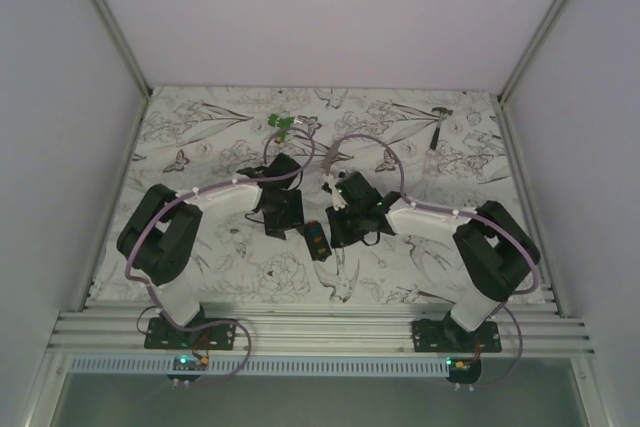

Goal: Snap on the fuse box
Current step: Adjust the fuse box base at the center of the board.

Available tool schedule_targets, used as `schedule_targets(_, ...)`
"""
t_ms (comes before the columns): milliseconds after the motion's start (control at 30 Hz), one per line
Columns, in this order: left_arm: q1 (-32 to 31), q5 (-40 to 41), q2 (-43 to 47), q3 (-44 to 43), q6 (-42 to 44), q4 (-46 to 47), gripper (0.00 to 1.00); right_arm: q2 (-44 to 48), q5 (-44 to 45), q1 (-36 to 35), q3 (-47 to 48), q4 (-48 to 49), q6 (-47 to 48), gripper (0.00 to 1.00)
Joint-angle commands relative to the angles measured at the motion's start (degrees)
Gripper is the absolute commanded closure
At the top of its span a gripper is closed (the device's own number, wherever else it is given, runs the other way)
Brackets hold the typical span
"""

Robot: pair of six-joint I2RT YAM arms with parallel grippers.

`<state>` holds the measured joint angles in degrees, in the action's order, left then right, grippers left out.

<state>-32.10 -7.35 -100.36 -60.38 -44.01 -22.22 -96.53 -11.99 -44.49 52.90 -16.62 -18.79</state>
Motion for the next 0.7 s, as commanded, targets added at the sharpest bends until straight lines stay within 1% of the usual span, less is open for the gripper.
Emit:
schedule_targets(0,0.5,3.1,5.7,4.2,-0.6,-1.3,0.44,6.0,2.3,0.5,-2.1,4.9,-6.9,0.73)
schedule_targets(133,0.5,0.8,13.1,9.2,-5.4,1.2,0.43,11.1,-0.3,1.7,-5.8,11.0,-11.3,0.69)
schedule_targets(233,-0.3,-4.6,16.2,12.7,-9.7,7.0,0.43,12.1,-4.5,3.0,-8.5,17.5,-14.9,0.64)
schedule_targets(300,-1.1,-6.7,15.9,13.3,-11.6,9.9,0.43,11.6,-6.3,3.5,-9.1,20.2,-16.0,0.60)
schedule_targets(467,-2.8,-9.3,12.2,12.5,-13.8,15.2,0.43,8.3,-8.6,4.0,-9.7,23.9,-17.4,0.59)
schedule_targets(600,-3.3,-10.0,8.9,11.0,-14.3,16.3,0.45,7.1,-9.7,4.3,-10.1,25.7,-17.9,0.59)
schedule_targets(667,-3.4,-10.1,7.8,10.4,-14.2,16.4,0.46,5.1,-9.9,4.3,-10.0,26.0,-18.0,0.60)
